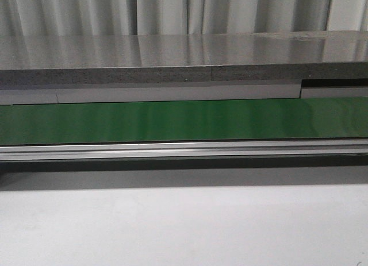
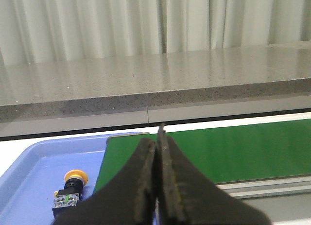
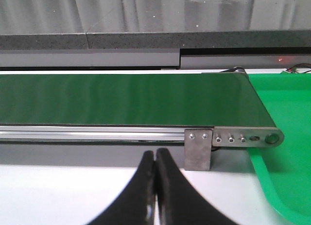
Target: Move button from left to right
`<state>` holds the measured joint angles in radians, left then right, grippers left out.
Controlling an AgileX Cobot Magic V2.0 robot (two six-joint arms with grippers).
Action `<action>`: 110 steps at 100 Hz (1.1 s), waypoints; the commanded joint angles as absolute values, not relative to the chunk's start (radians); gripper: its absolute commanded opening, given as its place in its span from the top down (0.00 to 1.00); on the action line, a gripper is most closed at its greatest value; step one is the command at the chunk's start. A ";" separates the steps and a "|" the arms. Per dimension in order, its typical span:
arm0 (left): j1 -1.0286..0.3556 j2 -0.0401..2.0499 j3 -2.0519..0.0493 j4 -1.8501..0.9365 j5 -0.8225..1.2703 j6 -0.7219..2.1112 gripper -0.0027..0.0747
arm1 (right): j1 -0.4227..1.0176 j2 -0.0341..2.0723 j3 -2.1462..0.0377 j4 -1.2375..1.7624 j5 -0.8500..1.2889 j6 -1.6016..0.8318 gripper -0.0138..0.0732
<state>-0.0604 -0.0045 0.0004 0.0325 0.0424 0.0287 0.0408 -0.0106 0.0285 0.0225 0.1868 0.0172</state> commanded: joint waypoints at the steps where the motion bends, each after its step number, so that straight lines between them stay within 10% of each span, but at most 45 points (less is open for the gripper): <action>1: -0.058 -0.035 0.036 0.033 -0.036 0.022 0.99 | 0.033 -0.031 0.012 0.021 0.107 0.014 0.92; 57: -0.058 -0.029 0.002 -0.013 -0.014 0.022 0.99 | 0.033 -0.031 0.012 0.021 0.107 0.014 0.92; 110: -0.058 0.346 -0.518 -0.041 0.413 0.022 0.99 | 0.033 -0.031 0.012 0.021 0.110 0.014 0.92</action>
